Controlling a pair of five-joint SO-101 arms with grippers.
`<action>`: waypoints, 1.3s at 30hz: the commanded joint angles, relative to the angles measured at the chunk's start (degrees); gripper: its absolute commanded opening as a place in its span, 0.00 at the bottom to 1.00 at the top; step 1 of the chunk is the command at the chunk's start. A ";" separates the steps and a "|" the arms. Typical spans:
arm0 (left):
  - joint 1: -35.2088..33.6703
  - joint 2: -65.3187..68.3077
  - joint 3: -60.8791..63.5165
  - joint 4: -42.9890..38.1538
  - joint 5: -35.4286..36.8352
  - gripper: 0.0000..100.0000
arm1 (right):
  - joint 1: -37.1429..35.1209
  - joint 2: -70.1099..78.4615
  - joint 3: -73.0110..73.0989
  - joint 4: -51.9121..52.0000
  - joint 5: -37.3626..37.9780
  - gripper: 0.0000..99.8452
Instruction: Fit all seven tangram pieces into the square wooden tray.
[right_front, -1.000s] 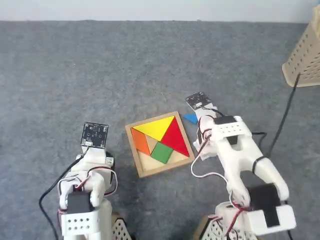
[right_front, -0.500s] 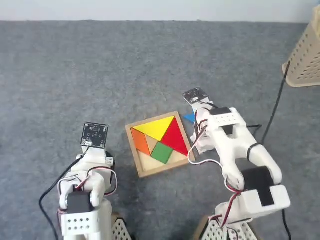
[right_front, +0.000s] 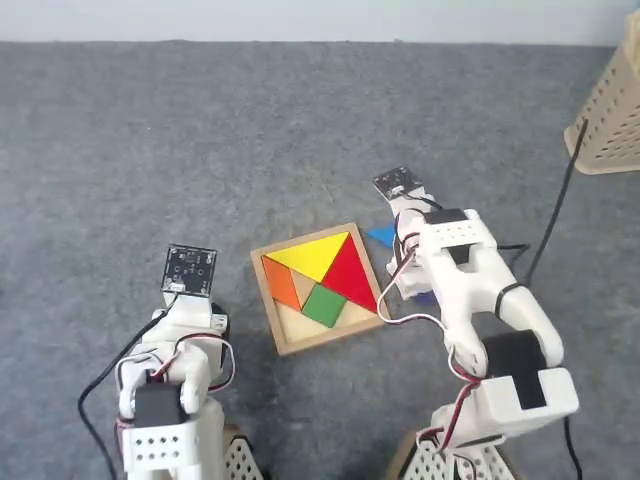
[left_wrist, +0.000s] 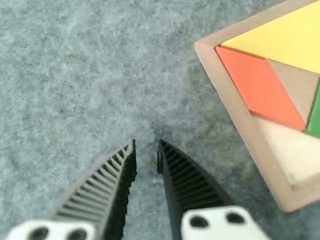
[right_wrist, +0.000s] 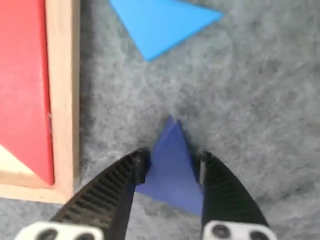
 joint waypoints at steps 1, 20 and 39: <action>0.09 -1.23 -0.57 0.00 0.44 0.07 | -2.07 -5.93 -0.70 3.47 -1.14 0.12; 0.09 -1.23 -0.57 0.00 0.44 0.07 | -3.91 -18.95 6.15 9.63 5.19 0.26; 0.09 -1.23 -0.57 0.00 0.44 0.07 | 0.31 -6.90 8.35 -1.98 6.42 0.24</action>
